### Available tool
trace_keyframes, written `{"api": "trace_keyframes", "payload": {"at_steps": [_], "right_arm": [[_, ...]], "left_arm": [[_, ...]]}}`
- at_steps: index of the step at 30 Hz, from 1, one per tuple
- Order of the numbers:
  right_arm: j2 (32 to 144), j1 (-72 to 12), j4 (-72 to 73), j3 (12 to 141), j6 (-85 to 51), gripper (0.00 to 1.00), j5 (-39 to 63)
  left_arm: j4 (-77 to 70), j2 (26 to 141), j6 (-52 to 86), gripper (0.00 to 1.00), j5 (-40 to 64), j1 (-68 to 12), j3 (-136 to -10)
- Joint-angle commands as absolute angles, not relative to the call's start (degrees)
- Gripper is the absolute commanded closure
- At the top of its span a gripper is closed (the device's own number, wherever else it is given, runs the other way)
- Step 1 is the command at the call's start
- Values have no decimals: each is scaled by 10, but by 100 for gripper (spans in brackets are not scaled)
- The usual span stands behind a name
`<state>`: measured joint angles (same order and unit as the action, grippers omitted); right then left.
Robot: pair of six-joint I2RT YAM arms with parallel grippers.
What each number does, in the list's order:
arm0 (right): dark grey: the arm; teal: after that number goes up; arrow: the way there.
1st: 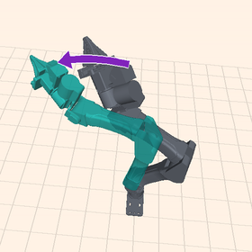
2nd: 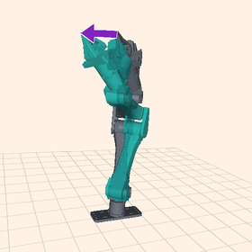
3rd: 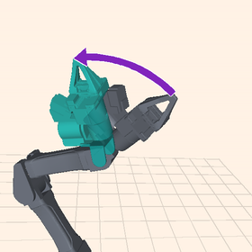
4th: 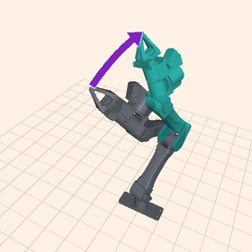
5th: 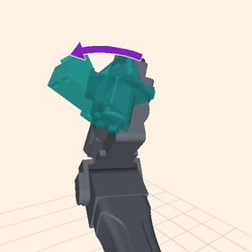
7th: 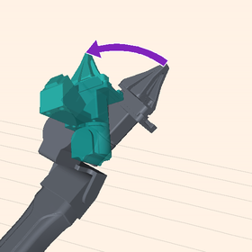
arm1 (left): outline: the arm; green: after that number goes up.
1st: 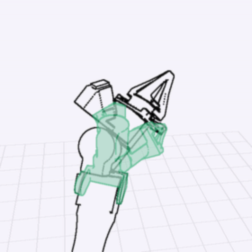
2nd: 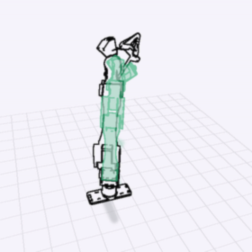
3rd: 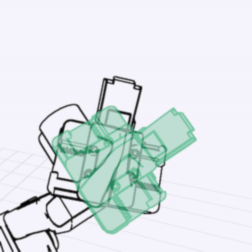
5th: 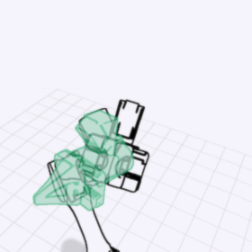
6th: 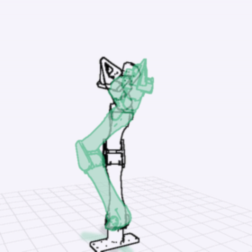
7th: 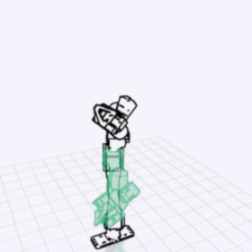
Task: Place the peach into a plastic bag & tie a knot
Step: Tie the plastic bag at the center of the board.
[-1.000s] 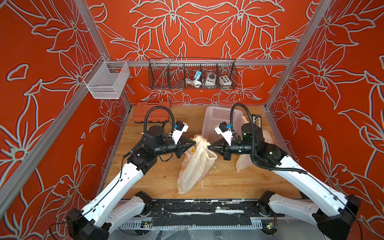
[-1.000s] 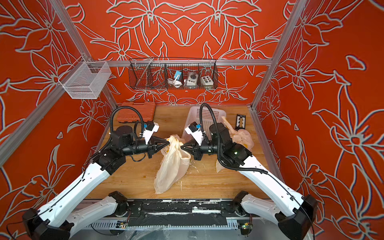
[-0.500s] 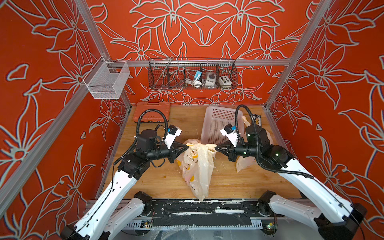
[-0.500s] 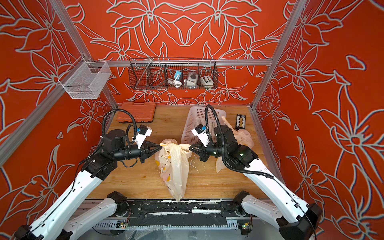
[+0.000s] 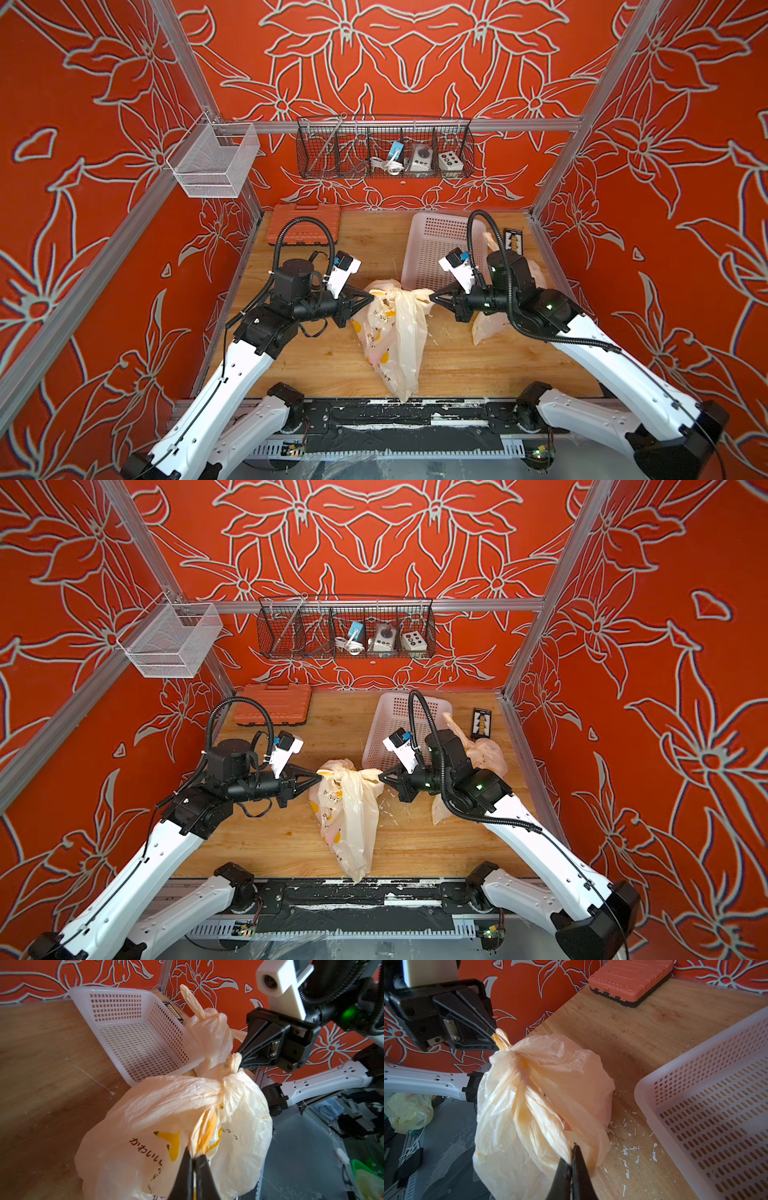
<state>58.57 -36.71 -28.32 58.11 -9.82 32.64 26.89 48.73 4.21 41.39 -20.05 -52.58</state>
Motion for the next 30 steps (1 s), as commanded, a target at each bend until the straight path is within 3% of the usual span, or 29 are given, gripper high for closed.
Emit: {"api": "trace_keyframes", "payload": {"at_steps": [1, 6, 12, 18, 23, 26, 28, 30], "right_arm": [[592, -363, -285, 576, -107, 100, 331], [598, -366, -270, 575, -117, 100, 347], [599, -368, -261, 573, -123, 100, 358], [600, -371, -259, 573, -123, 100, 360], [601, -372, -255, 571, -126, 100, 359], [602, -373, -254, 571, -131, 100, 352], [602, -373, -265, 573, -141, 100, 323], [604, -372, -302, 579, -173, 100, 222]], "left_arm": [[233, 490, 82, 100, 487, -193, -525], [242, 498, 83, 89, 525, -193, -533], [254, 504, 88, 61, 515, -193, -538], [228, 523, 104, 56, 516, -193, -544], [230, 553, 93, 62, 515, -193, -556], [229, 563, 87, 80, 502, -193, -563], [234, 572, 87, 100, 473, -192, -572], [254, 584, 83, 100, 430, -191, -581]]}}
